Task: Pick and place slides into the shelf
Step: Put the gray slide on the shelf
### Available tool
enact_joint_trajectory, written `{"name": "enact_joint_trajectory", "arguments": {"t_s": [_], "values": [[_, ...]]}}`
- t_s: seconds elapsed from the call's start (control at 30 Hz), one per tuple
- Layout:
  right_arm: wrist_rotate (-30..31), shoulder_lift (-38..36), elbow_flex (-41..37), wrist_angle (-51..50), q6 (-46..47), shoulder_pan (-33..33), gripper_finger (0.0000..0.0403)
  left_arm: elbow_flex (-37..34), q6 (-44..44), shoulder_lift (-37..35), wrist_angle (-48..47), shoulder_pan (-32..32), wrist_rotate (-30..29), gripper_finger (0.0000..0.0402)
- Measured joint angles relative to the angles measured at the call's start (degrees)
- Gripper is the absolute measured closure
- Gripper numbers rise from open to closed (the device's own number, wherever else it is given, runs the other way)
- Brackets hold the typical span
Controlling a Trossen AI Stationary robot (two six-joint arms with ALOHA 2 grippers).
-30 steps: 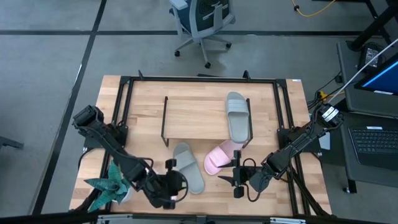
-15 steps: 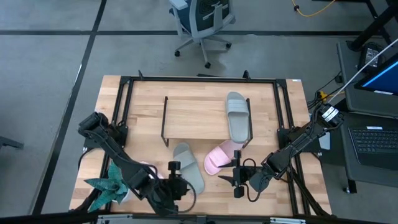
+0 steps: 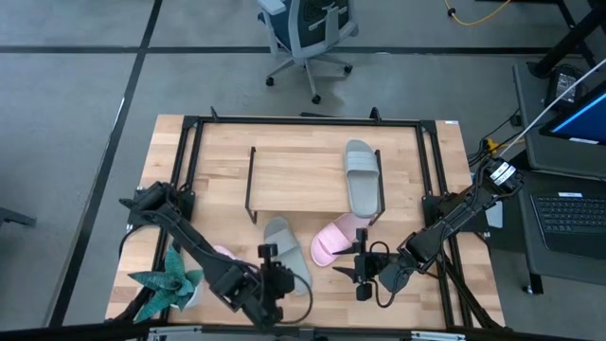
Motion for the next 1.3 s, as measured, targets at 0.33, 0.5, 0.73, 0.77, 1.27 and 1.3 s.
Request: {"name": "enact_joint_trajectory", "arguments": {"t_s": [0.33,0.5,0.73,0.77,1.27,1.3], "values": [[-0.06,0.00,0.00,-5.05,4.87,-0.02,0.0224,-0.07,-3.57,2.46,-3.00,3.62,1.77,0.0310],[-0.04,0.00,-0.02,-6.65,6.43,-0.02,0.0224,-0.03,-5.32,4.32,-4.18,4.15,4.36,0.0310],[-0.04,0.00,0.00,-6.44,6.05,-0.02,0.0224,-0.07,-5.46,6.76,-4.98,4.17,7.08,0.0310],[-0.04,0.00,0.00,-6.42,6.07,-0.02,0.0224,-0.07,-5.49,7.01,-4.93,4.26,7.27,0.0310],[-0.04,0.00,0.00,-6.33,5.77,-0.02,0.0224,-0.07,-9.81,7.24,-9.81,4.73,5.17,0.0310],[-0.04,0.00,0.00,-6.35,5.77,-0.02,0.0224,-0.07,-9.94,7.24,-9.81,4.75,4.89,0.0310]]}}
